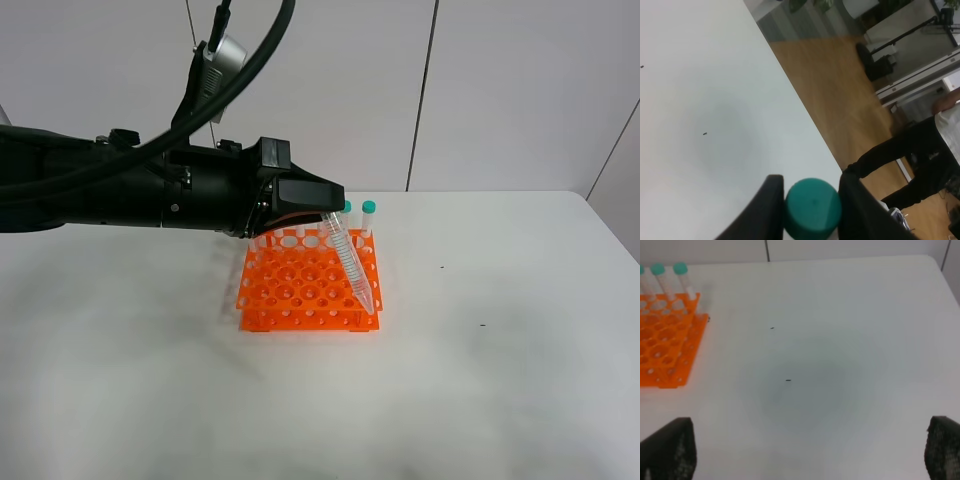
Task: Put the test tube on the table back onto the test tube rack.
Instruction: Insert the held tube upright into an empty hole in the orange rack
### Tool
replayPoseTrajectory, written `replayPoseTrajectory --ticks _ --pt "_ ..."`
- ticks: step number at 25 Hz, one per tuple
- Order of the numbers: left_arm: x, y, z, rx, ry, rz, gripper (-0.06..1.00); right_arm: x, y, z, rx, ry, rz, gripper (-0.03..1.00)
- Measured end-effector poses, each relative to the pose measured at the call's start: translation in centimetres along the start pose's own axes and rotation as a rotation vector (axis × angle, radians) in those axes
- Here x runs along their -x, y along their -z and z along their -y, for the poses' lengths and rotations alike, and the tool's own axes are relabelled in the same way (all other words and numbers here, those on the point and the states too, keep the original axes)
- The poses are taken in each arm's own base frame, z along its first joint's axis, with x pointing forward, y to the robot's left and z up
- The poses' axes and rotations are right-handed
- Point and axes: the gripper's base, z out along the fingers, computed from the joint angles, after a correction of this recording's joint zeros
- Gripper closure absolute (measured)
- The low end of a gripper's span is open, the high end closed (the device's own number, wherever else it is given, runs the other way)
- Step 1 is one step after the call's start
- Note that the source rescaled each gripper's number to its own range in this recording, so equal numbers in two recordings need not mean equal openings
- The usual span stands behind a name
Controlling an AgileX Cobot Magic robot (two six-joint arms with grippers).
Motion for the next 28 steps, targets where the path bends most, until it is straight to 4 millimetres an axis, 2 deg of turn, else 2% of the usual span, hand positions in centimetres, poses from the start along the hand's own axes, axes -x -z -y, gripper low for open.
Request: replayPoseTrajectory --ticks 7,16,21,24,28 --pt "0.1 0.2 0.3 -0.006 -0.002 0.006 0.93 0.0 0.0 0.0 0.003 0.001 0.0 -0.03" --pt "1.0 3.9 4.3 -0.043 -0.116 0.12 0.93 0.0 0.0 0.0 0.003 0.001 0.0 -0.03" --pt "1.1 5.9 5.1 0.081 -0.309 0.152 0.93 0.0 0.0 0.0 0.003 0.001 0.0 -0.03" --pt "1.2 6.9 4.9 0.174 -0.423 0.156 0.93 0.0 0.0 0.0 0.003 0.001 0.0 -0.03" --pt "1.2 7.9 4.2 0.381 -0.549 0.135 0.93 0.0 0.0 0.0 0.003 0.001 0.0 -0.03"
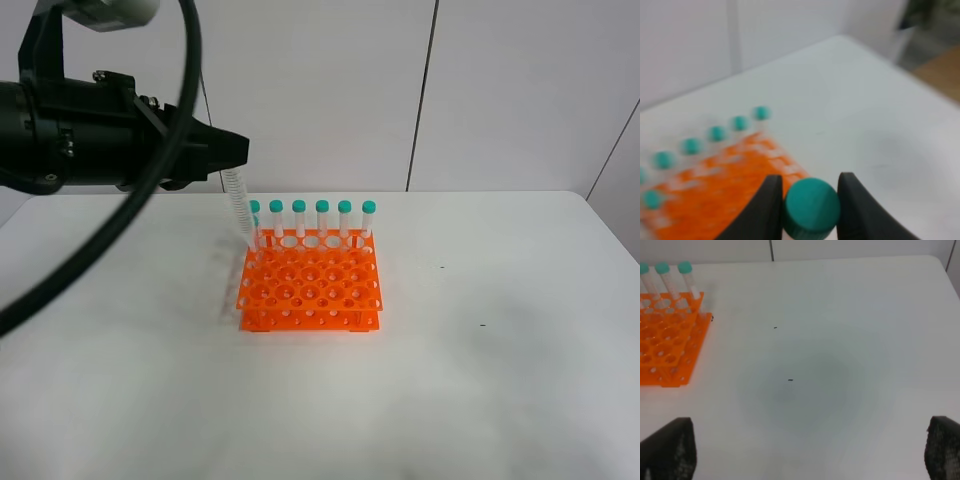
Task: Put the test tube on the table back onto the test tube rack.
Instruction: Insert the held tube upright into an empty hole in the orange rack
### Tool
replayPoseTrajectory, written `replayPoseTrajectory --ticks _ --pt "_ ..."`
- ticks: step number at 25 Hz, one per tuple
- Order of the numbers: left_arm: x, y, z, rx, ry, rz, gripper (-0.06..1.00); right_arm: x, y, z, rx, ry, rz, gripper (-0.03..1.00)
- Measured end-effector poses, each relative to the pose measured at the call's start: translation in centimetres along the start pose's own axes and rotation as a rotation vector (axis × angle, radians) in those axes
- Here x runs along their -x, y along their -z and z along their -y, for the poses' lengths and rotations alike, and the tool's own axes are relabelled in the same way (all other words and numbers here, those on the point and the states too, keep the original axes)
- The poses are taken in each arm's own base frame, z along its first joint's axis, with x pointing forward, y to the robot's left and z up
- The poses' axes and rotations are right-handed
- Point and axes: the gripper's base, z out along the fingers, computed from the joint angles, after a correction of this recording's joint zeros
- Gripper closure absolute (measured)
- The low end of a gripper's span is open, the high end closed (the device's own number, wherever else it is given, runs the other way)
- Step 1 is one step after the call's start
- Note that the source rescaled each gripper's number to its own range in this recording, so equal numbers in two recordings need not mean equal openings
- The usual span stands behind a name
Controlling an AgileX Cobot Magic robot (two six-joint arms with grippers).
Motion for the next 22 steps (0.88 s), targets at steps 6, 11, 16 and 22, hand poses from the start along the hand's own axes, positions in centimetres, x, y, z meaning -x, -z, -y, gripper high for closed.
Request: replayPoseTrajectory --ticks 6,11,16,22 --pt "0.5 0.0 -1.2 0.205 -0.095 0.054 0.93 0.0 0.0 0.0 0.0 0.0 0.0 -0.03" --pt "-0.3 -3.3 -2.4 0.242 -0.165 0.035 0.93 0.0 0.0 0.0 0.0 0.0 0.0 -0.03" --pt "-2.7 -8.4 -3.1 0.217 -0.144 0.005 0.93 0.0 0.0 0.0 0.0 0.0 0.0 -0.03" --pt "-4.4 -11.6 -3.9 0.224 -0.002 0.043 0.93 0.0 0.0 0.0 0.0 0.0 0.0 -0.03"
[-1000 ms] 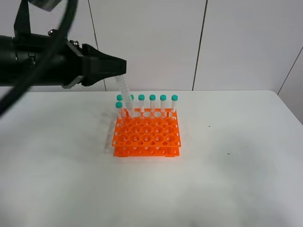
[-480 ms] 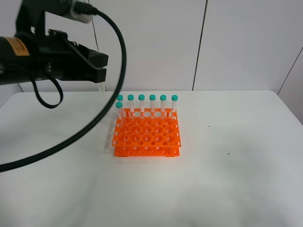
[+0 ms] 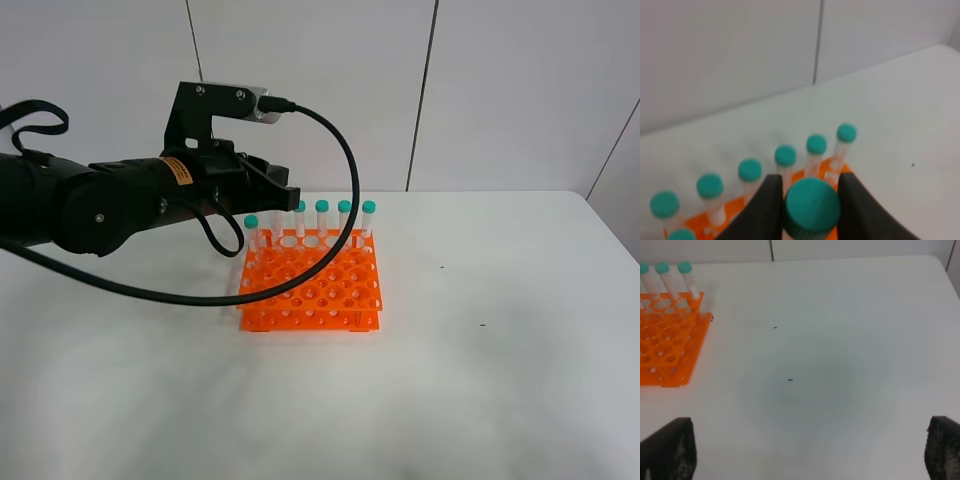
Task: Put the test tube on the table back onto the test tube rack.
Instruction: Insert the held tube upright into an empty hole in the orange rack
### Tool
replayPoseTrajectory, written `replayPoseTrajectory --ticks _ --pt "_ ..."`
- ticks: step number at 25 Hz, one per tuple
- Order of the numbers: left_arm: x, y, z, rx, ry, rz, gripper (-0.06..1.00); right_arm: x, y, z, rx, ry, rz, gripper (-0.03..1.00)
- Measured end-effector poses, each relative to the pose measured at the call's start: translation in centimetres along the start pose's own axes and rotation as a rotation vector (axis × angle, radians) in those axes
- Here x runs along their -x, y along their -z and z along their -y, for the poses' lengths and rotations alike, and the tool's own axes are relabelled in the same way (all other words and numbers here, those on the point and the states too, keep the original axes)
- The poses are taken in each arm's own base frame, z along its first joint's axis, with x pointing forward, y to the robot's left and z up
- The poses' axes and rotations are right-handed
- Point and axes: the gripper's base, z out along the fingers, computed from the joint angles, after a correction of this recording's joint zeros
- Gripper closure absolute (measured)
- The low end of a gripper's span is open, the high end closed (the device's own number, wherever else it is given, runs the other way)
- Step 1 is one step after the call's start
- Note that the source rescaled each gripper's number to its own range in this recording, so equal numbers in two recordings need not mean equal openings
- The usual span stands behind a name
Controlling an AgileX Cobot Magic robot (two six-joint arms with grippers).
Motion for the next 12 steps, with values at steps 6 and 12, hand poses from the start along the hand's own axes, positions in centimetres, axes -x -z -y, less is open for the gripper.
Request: replayPoseTrajectory --ticks 6,12 --pt "-0.5 -0.7 -1.0 0.033 0.044 -0.021 0.93 0.0 0.0 0.0 0.0 0.0 0.0 -0.03" --pt "1.2 -1.7 -1.4 0.038 0.028 0.02 0.93 0.0 0.0 0.0 0.0 0.0 0.0 -0.03"
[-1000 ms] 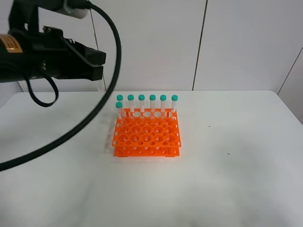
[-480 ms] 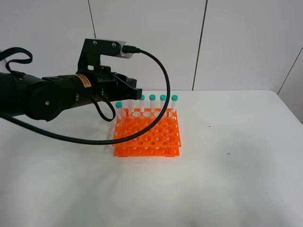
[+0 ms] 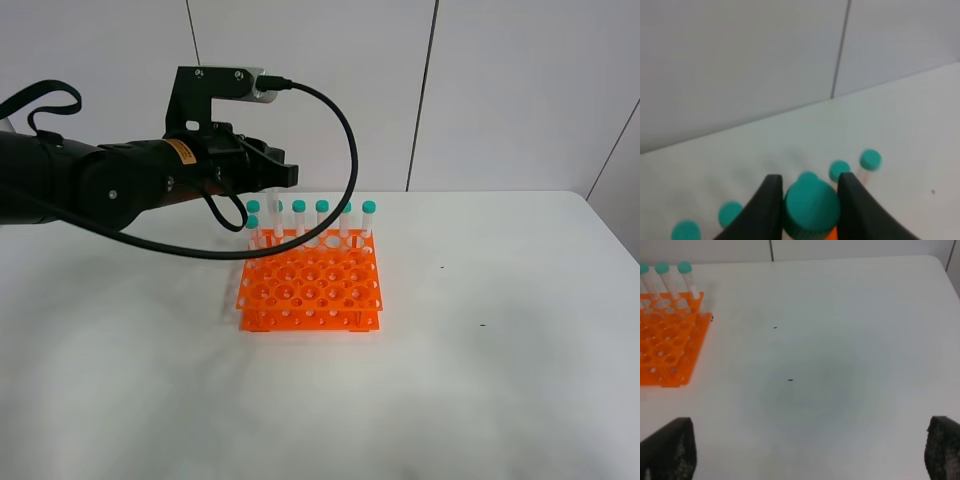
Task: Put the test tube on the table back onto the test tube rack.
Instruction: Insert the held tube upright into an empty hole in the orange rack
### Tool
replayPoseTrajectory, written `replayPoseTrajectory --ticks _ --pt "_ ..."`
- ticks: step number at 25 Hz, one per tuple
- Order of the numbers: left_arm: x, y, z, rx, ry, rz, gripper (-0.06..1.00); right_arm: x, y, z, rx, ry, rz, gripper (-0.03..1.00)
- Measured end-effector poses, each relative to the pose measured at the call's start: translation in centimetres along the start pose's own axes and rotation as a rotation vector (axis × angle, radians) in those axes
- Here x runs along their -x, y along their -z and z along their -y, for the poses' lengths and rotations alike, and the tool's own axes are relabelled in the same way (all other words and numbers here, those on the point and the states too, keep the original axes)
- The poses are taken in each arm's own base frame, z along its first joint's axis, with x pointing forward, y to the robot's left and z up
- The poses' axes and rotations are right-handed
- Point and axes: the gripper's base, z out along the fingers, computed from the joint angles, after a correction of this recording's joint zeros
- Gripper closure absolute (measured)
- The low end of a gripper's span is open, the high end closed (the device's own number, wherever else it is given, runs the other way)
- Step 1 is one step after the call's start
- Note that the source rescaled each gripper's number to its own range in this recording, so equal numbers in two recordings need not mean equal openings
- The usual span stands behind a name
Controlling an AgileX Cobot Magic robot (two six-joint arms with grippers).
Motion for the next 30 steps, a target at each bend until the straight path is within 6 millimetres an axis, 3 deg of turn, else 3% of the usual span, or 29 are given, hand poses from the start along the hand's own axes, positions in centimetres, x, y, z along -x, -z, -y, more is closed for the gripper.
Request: replayPoseTrajectory --ticks 6,30 --pt "-0.5 -2.8 -1.2 0.034 0.106 -0.066 0.93 0.0 0.0 0.0 0.0 0.0 0.0 -0.03" --pt "-4.0 -6.1 -1.6 0.026 0.043 -0.094 0.93 0.0 0.0 0.0 0.0 0.0 0.0 -0.03"
